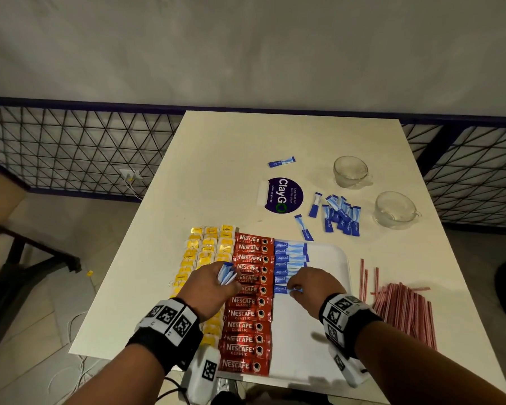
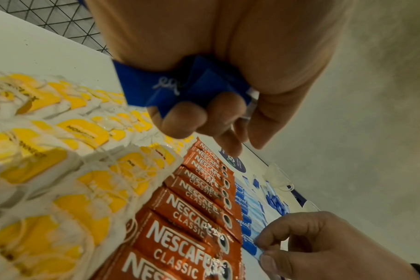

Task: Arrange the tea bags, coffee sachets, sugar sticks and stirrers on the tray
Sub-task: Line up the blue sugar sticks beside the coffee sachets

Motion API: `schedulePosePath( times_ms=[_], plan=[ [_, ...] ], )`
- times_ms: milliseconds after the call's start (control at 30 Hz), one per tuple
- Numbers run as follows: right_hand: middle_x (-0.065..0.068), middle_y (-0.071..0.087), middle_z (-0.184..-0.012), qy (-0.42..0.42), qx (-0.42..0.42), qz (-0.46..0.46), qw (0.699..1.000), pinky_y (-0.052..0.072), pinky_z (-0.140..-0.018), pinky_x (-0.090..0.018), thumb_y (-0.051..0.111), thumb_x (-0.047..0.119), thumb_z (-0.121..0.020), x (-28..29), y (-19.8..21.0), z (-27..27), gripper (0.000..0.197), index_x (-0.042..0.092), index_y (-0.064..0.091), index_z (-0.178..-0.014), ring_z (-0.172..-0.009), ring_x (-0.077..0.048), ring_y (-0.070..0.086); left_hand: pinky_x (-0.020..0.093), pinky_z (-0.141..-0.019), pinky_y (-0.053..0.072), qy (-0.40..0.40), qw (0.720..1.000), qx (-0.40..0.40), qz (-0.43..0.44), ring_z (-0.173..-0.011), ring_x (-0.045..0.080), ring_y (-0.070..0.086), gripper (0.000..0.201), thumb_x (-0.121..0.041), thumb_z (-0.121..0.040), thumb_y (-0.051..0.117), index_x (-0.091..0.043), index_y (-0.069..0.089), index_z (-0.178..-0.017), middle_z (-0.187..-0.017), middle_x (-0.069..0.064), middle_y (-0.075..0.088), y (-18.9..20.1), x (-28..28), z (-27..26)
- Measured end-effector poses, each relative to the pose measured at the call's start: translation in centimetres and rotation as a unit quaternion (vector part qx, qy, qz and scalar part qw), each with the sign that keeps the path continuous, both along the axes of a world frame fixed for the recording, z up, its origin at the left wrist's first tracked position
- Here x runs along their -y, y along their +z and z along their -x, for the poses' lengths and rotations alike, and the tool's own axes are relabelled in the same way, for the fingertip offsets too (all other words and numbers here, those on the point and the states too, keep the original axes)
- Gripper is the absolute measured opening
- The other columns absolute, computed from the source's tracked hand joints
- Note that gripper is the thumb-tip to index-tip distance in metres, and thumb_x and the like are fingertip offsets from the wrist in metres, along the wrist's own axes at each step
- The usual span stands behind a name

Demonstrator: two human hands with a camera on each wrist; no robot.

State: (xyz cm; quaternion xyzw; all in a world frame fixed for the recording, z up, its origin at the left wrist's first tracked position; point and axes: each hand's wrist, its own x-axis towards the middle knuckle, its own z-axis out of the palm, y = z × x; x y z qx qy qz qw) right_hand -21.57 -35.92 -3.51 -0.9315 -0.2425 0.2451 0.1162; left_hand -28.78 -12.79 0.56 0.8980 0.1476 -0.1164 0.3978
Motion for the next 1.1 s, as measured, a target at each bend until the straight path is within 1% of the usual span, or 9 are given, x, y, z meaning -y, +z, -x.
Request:
schedulePosePath(
  times_ms=[100, 400, 567, 667, 733, 800, 867, 967, 1100],
  plan=[
    [0.002, 0.060, -0.119, -0.004, 0.013, -0.007, 1.000, 0.043, -0.089, -0.026, 0.050, 0.031, -0.096, -0.1, -0.2, 0.0, 0.026, 0.027, 0.066, -0.116, -0.108, -0.018, 0.057, 0.019, -0.062, 0.040, 0.000, 1.000, -0.001, 0.003, -0.071, 0.009, 0.056, 0.017, -0.025, -0.084, 0.070, -0.015, 0.065, -0.097, -0.086, -0.001, 0.065, 0.0, 0.1, 0.1],
    [0.002, 0.061, -0.115, -0.012, 0.031, -0.015, 0.999, 0.044, -0.089, -0.026, 0.051, 0.029, -0.096, -0.5, -0.4, -0.3, 0.025, 0.026, 0.066, -0.115, -0.105, -0.017, 0.057, 0.016, -0.059, 0.039, -0.005, 1.000, 0.004, 0.008, -0.067, 0.008, 0.053, 0.015, -0.024, -0.084, 0.070, -0.014, 0.065, -0.093, -0.085, 0.004, 0.067, 0.1, -0.1, -0.1],
    [0.002, 0.061, -0.113, -0.029, 0.014, -0.022, 0.999, 0.045, -0.089, -0.027, 0.053, 0.035, -0.094, -0.6, 0.3, -0.1, 0.025, 0.024, 0.066, -0.112, -0.104, -0.016, 0.057, 0.017, -0.056, 0.041, -0.003, 1.000, -0.005, 0.018, -0.060, 0.006, 0.052, 0.014, -0.024, -0.084, 0.071, -0.016, 0.065, -0.094, -0.076, -0.003, 0.062, 0.1, 0.0, -0.2],
    [0.006, 0.063, -0.101, -0.085, -0.002, -0.095, 0.992, 0.047, -0.085, -0.027, 0.053, 0.044, -0.093, -1.0, 1.7, 0.0, 0.024, 0.025, 0.066, -0.100, -0.096, -0.013, 0.059, 0.021, -0.047, 0.042, 0.001, 0.998, -0.029, 0.063, -0.046, 0.005, 0.049, 0.012, -0.023, -0.083, 0.071, -0.017, 0.062, -0.088, -0.064, -0.006, 0.057, 0.2, 0.1, -0.2],
    [0.011, 0.065, -0.096, -0.130, -0.071, -0.211, 0.966, 0.046, -0.083, -0.022, 0.057, 0.042, -0.091, -1.7, 2.9, 0.3, 0.015, 0.031, 0.066, -0.094, -0.093, -0.008, 0.059, 0.022, -0.045, 0.042, -0.025, 0.996, -0.044, 0.075, -0.040, 0.003, 0.049, 0.013, -0.023, -0.083, 0.072, -0.019, 0.060, -0.082, -0.057, -0.007, 0.055, 0.6, 0.7, -0.2],
    [0.011, 0.067, -0.094, -0.133, -0.150, -0.299, 0.933, 0.050, -0.085, -0.025, 0.064, 0.041, -0.087, -2.6, 3.9, 0.7, 0.003, 0.040, 0.065, -0.090, -0.092, -0.008, 0.062, 0.024, -0.044, 0.042, -0.047, 0.992, -0.050, 0.107, -0.039, 0.009, 0.050, 0.014, -0.021, -0.082, 0.071, -0.019, 0.058, -0.080, -0.054, -0.005, 0.056, 1.2, 1.5, -0.3],
    [0.007, 0.068, -0.089, -0.119, -0.170, -0.330, 0.921, 0.054, -0.084, -0.033, 0.069, 0.041, -0.083, -3.0, 4.2, 0.9, 0.004, 0.039, 0.068, -0.086, -0.087, -0.011, 0.065, 0.025, -0.045, 0.043, -0.063, 0.987, -0.046, 0.142, -0.040, 0.012, 0.051, 0.016, -0.018, -0.082, 0.071, -0.020, 0.056, -0.076, -0.055, -0.002, 0.057, 1.7, 2.1, -0.5],
    [0.005, 0.068, -0.083, -0.120, -0.166, -0.352, 0.913, 0.055, -0.082, -0.037, 0.072, 0.037, -0.080, -3.1, 4.4, 0.8, 0.004, 0.038, 0.069, -0.082, -0.080, -0.011, 0.065, 0.031, -0.050, 0.044, -0.094, 0.984, -0.053, 0.142, -0.042, 0.012, 0.051, 0.018, -0.020, -0.079, 0.072, -0.020, 0.055, -0.075, -0.060, 0.000, 0.059, 2.0, 2.3, -0.8],
    [0.008, 0.064, -0.082, -0.113, -0.167, -0.368, 0.908, 0.049, -0.070, -0.025, 0.073, 0.032, -0.082, -2.8, 4.7, 0.8, 0.008, 0.035, 0.066, -0.080, -0.064, 0.001, 0.054, 0.026, -0.043, 0.041, -0.083, 0.963, -0.088, 0.239, -0.039, 0.020, 0.048, 0.015, -0.014, -0.083, 0.071, -0.017, 0.057, -0.077, -0.059, 0.007, 0.060, 2.3, 2.7, -0.7]
  ],
)
